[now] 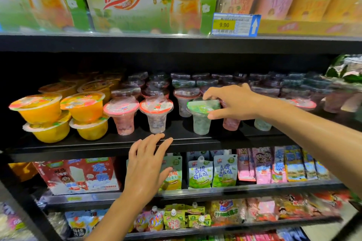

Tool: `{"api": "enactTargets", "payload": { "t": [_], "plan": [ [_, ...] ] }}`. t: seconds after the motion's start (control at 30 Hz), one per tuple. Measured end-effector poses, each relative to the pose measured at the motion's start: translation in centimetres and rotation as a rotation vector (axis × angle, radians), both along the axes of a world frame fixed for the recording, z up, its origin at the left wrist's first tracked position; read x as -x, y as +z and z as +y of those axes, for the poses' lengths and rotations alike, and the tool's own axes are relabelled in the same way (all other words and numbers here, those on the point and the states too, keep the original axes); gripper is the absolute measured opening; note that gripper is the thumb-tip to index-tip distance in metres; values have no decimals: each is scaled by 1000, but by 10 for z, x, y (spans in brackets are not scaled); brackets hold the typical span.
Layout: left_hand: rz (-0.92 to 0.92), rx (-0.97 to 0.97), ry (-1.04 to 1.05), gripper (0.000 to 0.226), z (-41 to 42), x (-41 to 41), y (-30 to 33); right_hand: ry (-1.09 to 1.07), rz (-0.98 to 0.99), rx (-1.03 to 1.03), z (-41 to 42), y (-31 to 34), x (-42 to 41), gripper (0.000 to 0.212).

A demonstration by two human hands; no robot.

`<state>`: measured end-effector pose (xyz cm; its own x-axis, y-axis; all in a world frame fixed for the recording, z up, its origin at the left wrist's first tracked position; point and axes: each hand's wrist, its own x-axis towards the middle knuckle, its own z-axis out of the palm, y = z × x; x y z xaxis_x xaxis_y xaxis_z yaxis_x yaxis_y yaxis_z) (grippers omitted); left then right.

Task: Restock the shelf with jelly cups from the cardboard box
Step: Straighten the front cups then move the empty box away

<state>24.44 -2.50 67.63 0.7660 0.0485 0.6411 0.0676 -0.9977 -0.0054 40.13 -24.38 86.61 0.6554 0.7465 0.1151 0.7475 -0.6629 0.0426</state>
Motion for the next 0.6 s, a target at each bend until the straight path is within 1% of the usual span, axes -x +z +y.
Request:
{"api": "enactTargets", "payload": {
  "t": [0.13, 0.27, 0.47, 0.6],
  "plan": [
    [-9, 21, -1, 88, 0, 0, -1, 16, 25, -106, 7, -9, 2, 50],
    [-19, 27, -7, 86, 0, -1, -2, 22, 35, -154, 18, -14, 4, 50],
    [-31, 44, -12, 85, 1, -4, -4, 87, 82, -198, 26, -15, 7, 50],
    [-36, 38, -31, 85, 2, -3, -3, 70, 75, -180, 27, -14, 7, 50]
  ]
}}
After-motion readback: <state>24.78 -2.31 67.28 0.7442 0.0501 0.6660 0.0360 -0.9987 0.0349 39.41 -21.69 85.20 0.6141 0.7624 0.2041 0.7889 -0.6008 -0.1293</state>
